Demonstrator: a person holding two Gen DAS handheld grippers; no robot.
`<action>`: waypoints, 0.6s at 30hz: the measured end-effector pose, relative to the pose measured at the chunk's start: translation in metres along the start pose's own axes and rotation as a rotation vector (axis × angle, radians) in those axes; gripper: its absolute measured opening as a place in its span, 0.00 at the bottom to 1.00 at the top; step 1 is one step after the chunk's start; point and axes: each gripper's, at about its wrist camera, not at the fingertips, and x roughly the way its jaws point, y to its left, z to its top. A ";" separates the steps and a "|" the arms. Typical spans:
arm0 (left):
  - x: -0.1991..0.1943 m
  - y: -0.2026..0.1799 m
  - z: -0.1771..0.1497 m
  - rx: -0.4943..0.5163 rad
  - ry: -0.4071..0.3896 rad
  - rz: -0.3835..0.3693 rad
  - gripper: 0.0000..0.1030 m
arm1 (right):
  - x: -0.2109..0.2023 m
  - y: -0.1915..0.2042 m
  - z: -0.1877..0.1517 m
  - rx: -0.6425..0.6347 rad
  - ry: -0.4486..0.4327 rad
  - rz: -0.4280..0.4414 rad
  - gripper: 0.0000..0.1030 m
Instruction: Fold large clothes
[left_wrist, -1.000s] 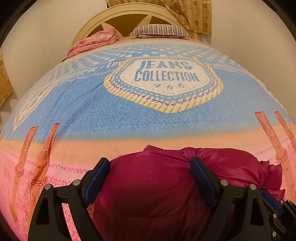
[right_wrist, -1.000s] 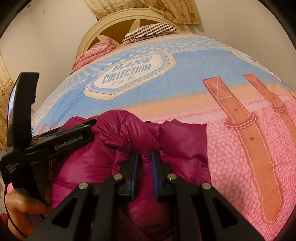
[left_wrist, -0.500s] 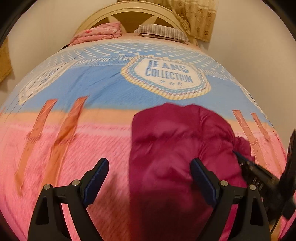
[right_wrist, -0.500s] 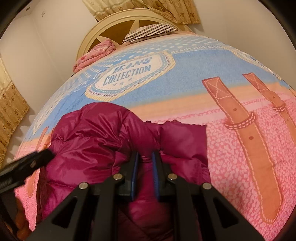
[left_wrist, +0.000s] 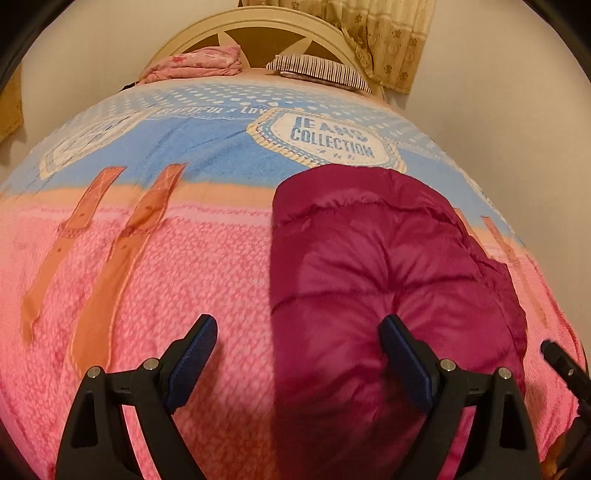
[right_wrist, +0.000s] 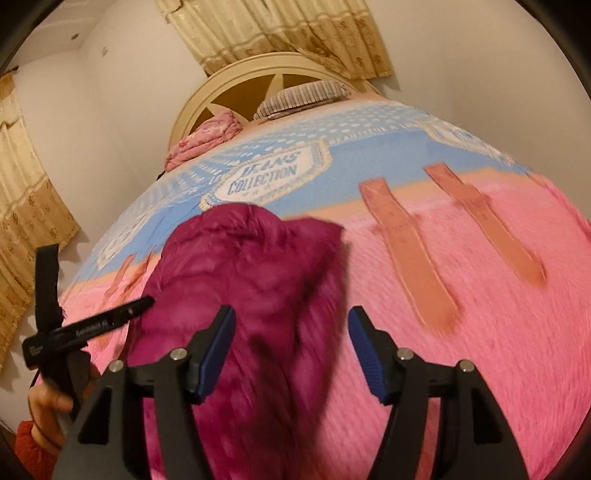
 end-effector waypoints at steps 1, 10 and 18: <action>-0.001 0.002 -0.003 -0.006 0.002 -0.011 0.88 | -0.003 -0.006 -0.007 0.020 0.008 0.005 0.64; -0.014 0.017 0.002 -0.062 -0.016 -0.140 0.88 | 0.005 -0.018 -0.011 0.099 0.066 0.103 0.65; 0.022 0.004 0.003 -0.059 0.039 -0.307 0.88 | 0.053 -0.015 0.002 0.119 0.104 0.147 0.75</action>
